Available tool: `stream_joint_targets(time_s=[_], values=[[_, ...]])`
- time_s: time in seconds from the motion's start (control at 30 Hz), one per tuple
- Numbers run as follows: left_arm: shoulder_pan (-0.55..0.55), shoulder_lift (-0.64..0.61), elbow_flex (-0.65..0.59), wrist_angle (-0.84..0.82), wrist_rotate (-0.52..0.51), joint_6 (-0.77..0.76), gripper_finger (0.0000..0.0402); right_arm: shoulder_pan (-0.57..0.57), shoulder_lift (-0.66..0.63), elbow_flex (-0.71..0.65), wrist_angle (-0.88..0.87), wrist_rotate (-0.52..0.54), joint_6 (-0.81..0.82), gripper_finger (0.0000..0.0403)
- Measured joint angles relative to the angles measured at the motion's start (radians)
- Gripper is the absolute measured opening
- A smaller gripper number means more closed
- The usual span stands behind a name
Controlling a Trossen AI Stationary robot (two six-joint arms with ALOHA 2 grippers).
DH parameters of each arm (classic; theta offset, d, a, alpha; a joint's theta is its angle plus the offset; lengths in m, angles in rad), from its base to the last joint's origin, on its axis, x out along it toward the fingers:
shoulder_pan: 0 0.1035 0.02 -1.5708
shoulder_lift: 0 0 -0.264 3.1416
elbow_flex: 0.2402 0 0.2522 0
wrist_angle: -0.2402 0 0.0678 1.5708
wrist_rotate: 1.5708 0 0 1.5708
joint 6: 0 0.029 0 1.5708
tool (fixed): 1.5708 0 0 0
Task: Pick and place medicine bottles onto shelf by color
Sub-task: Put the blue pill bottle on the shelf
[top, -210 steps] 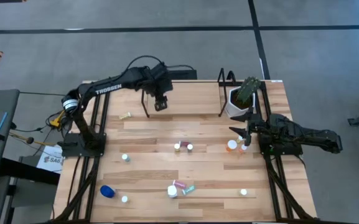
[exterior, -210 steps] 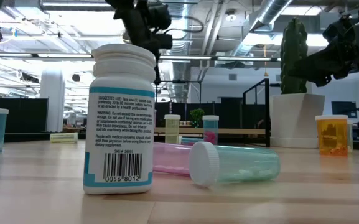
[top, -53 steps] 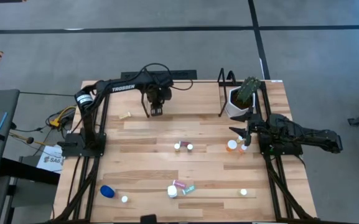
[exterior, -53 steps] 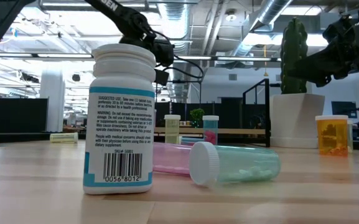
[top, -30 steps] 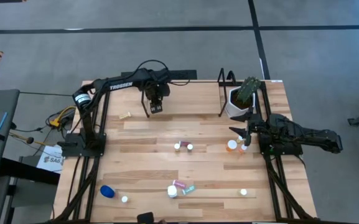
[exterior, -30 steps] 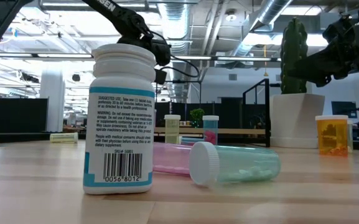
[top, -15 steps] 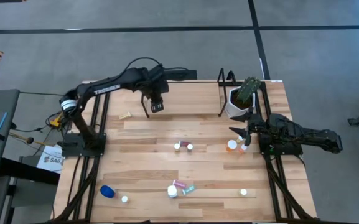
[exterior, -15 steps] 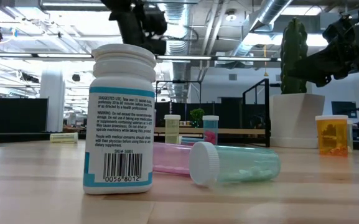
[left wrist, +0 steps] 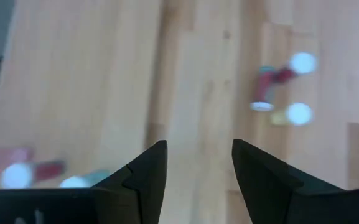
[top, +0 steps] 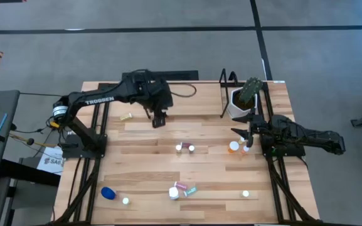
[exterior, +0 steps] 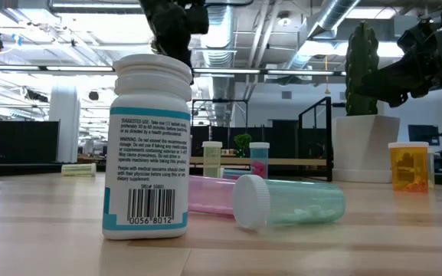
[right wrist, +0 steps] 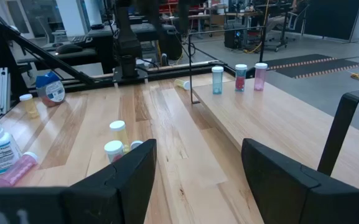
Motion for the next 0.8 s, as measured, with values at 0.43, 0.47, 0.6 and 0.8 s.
stream_joint_targets(time_s=[0.43, 0.47, 0.6, 0.8], values=[[-0.199, 0.005, -0.001, -0.007, -0.033, -0.166, 0.0168, 0.000, 0.000, 0.000, 0.000, 0.000, 0.000, 0.0260], [-0.215, 0.005, -0.001, -0.014, -0.047, -0.178, 0.0168, 0.000, 0.000, 0.000, 0.000, 0.000, 0.000, 0.0260], [-0.278, 0.005, -0.001, -0.022, -0.103, -0.235, 0.0168, 0.000, 0.000, 0.000, 0.000, 0.000, 0.000, 0.0260], [-0.340, 0.005, -0.001, -0.007, -0.148, -0.268, 0.0168, 0.000, 0.000, 0.000, 0.000, 0.000, 0.000, 0.0260]])
